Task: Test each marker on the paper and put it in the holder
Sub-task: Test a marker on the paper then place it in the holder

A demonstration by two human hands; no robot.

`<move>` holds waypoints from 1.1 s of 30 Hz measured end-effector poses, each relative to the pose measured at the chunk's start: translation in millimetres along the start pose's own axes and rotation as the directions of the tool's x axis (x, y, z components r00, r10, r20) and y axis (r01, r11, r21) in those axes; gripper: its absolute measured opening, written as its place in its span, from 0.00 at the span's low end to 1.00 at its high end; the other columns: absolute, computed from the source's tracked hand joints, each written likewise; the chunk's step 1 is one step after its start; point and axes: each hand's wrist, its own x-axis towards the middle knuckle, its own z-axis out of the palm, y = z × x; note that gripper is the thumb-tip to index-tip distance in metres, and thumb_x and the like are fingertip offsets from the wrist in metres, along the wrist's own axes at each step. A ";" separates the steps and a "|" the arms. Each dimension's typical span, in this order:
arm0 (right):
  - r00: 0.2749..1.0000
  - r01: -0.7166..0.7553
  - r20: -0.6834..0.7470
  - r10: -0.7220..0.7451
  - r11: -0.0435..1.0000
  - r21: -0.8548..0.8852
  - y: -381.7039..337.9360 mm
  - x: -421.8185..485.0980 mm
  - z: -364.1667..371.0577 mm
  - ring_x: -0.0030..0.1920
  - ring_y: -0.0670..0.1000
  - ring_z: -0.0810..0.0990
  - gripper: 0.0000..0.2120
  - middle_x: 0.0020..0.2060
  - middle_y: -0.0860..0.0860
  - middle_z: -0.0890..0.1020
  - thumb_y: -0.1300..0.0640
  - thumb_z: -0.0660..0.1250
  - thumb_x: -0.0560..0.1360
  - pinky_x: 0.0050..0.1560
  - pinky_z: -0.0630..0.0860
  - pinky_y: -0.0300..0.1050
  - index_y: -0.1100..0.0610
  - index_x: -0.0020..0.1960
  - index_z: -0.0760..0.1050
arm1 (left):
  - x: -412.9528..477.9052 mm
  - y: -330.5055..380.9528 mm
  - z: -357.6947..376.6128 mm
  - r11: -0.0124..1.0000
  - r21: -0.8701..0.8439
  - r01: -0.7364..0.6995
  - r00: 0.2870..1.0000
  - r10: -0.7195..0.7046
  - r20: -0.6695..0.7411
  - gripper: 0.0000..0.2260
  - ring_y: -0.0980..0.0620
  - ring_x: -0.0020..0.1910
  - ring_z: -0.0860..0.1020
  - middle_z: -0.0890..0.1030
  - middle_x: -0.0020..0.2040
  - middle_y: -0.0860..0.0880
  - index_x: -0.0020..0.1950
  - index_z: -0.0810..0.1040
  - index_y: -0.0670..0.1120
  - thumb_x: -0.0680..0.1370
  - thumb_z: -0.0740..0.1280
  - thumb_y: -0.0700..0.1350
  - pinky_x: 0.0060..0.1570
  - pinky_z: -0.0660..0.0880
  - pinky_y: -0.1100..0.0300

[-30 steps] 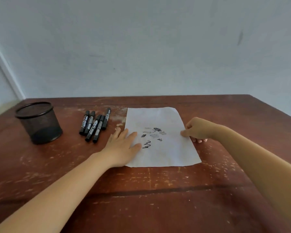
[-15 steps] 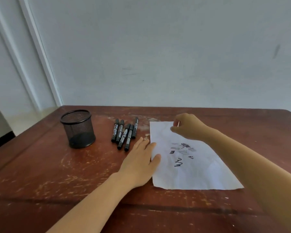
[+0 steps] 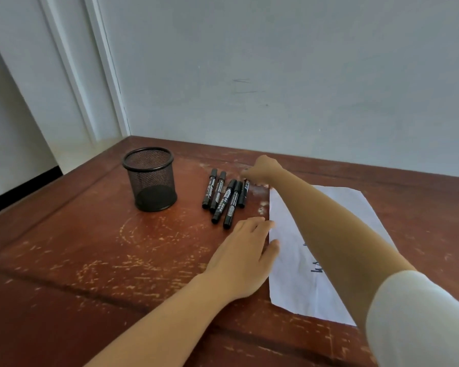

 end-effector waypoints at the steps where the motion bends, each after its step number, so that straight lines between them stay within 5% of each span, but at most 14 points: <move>1: 1.000 -0.008 -0.010 0.008 1.000 0.011 -0.1 -0.5 0.2 0.26 0.50 0.70 0.19 0.25 0.52 0.72 0.53 0.65 0.74 0.29 0.70 0.40 0.59 0.28 0.68 | -0.6 0.6 -0.2 1.000 0.006 0.001 1.000 -0.001 0.001 0.21 0.58 0.74 0.54 0.60 0.74 0.55 0.74 0.60 0.51 0.81 0.51 0.53 0.68 0.58 0.61; 6: 0.988 -0.061 -0.120 0.094 0.964 0.258 10.4 -17.6 -8.3 0.23 0.49 0.68 0.19 0.24 0.52 0.70 0.52 0.67 0.73 0.25 0.68 0.39 0.58 0.28 0.65 | -1.8 1.5 -0.8 1.000 0.019 -0.006 1.000 0.006 0.000 0.21 0.57 0.73 0.55 0.61 0.74 0.54 0.74 0.59 0.52 0.81 0.52 0.53 0.67 0.60 0.58; 12: 0.977 -0.064 -0.084 0.197 0.646 0.761 52.4 -87.3 -55.9 0.24 0.49 0.64 0.10 0.27 0.52 0.70 0.56 0.66 0.73 0.24 0.60 0.36 0.59 0.35 0.70 | 1.0 3.0 -3.0 0.999 -0.038 0.025 1.000 -0.026 -0.016 0.21 0.55 0.72 0.60 0.63 0.74 0.54 0.74 0.61 0.50 0.81 0.53 0.53 0.66 0.60 0.60; 19: 0.993 -0.076 0.008 0.120 0.571 0.817 92.9 -183.5 -75.2 0.27 0.50 0.78 0.08 0.30 0.54 0.80 0.56 0.62 0.76 0.27 0.71 0.38 0.61 0.43 0.75 | 4.7 34.0 -16.0 0.994 -0.061 -0.088 0.984 0.077 -0.160 0.23 0.55 0.69 0.67 0.69 0.71 0.52 0.73 0.64 0.48 0.80 0.54 0.56 0.63 0.63 0.63; 22: 0.994 -0.067 0.013 0.112 0.494 0.867 99.8 -205.4 -76.6 0.28 0.51 0.80 0.08 0.30 0.54 0.82 0.57 0.60 0.77 0.28 0.74 0.38 0.60 0.44 0.74 | 7.2 55.7 -18.2 0.991 0.010 -0.130 0.985 0.130 -0.110 0.22 0.53 0.55 0.76 0.78 0.60 0.51 0.71 0.68 0.47 0.80 0.57 0.55 0.50 0.69 0.62; 25: 0.992 -0.074 0.026 0.121 0.413 0.908 104.9 -218.9 -76.4 0.27 0.51 0.77 0.07 0.29 0.55 0.81 0.58 0.60 0.76 0.27 0.72 0.39 0.60 0.42 0.72 | 9.1 70.6 -16.1 0.982 0.023 -0.189 0.973 0.190 -0.134 0.14 0.56 0.33 0.73 0.77 0.38 0.52 0.59 0.77 0.45 0.81 0.57 0.49 0.31 0.64 0.62; 33: 0.996 -0.083 0.064 0.064 0.357 0.930 109.3 -233.2 -73.8 0.23 0.47 0.69 0.09 0.26 0.53 0.74 0.57 0.66 0.76 0.21 0.66 0.37 0.58 0.39 0.71 | 5.0 94.2 -5.8 0.977 0.022 -0.214 0.968 0.215 -0.128 0.16 0.54 0.30 0.70 0.73 0.33 0.51 0.50 0.76 0.43 0.81 0.54 0.52 0.28 0.62 0.62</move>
